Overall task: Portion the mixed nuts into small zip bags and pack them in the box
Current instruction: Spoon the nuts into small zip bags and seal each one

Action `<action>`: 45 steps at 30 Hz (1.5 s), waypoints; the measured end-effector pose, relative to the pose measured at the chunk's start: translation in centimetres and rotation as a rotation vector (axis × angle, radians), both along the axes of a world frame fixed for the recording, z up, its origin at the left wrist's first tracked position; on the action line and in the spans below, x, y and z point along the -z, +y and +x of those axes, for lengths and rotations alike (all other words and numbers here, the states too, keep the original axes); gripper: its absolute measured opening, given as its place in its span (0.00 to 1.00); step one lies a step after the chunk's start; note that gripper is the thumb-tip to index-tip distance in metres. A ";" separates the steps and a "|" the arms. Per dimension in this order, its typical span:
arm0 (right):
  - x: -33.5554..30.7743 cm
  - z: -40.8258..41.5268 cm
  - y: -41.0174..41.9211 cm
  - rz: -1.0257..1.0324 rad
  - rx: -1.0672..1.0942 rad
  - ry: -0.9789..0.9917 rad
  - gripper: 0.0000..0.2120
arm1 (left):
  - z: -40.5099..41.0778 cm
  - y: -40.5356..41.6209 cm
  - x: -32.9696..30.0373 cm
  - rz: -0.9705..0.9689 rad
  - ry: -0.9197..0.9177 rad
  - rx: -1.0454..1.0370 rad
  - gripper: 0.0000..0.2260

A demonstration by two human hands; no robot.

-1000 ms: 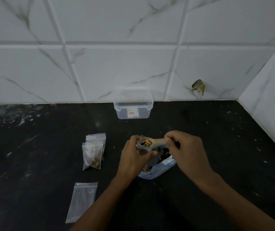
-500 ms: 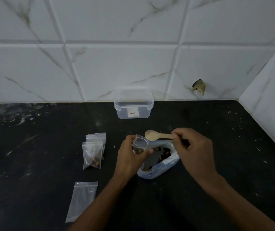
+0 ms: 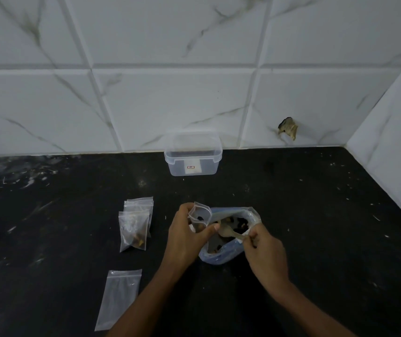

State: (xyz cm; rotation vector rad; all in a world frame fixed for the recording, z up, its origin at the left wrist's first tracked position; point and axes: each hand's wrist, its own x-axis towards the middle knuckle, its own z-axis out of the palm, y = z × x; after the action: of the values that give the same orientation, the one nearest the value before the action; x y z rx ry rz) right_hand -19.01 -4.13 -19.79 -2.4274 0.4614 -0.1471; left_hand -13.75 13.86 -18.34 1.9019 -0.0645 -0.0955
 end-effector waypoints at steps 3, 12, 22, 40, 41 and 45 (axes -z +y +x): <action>0.1 -0.2 0.0 0.031 -0.019 0.045 0.06 | 0.0 -0.1 -0.1 -0.006 -0.001 0.005 0.21; -2.7 -0.6 1.0 -0.131 -0.078 -0.072 0.07 | -0.3 -0.8 -0.5 0.015 -0.055 0.026 0.23; -6.6 1.7 4.1 0.164 -0.235 -0.066 0.05 | -0.7 -2.0 -0.8 0.070 -0.114 0.036 0.21; -8.1 3.3 1.7 0.260 -0.410 -0.083 0.04 | 0.9 0.8 -3.3 -0.291 -0.003 0.151 0.06; -8.1 3.4 1.7 0.264 -0.409 -0.098 0.04 | 0.8 0.7 -3.4 -0.299 0.001 0.154 0.06; -8.1 3.5 1.8 0.218 -0.398 -0.144 0.04 | 0.7 0.5 -3.5 -0.308 0.004 0.154 0.05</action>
State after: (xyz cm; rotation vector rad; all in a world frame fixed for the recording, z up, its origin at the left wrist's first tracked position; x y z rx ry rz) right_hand -15.54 -2.34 -11.65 -2.2242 -0.0711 -0.0929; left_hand -13.10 14.32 -14.86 1.5873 -0.2119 -0.1833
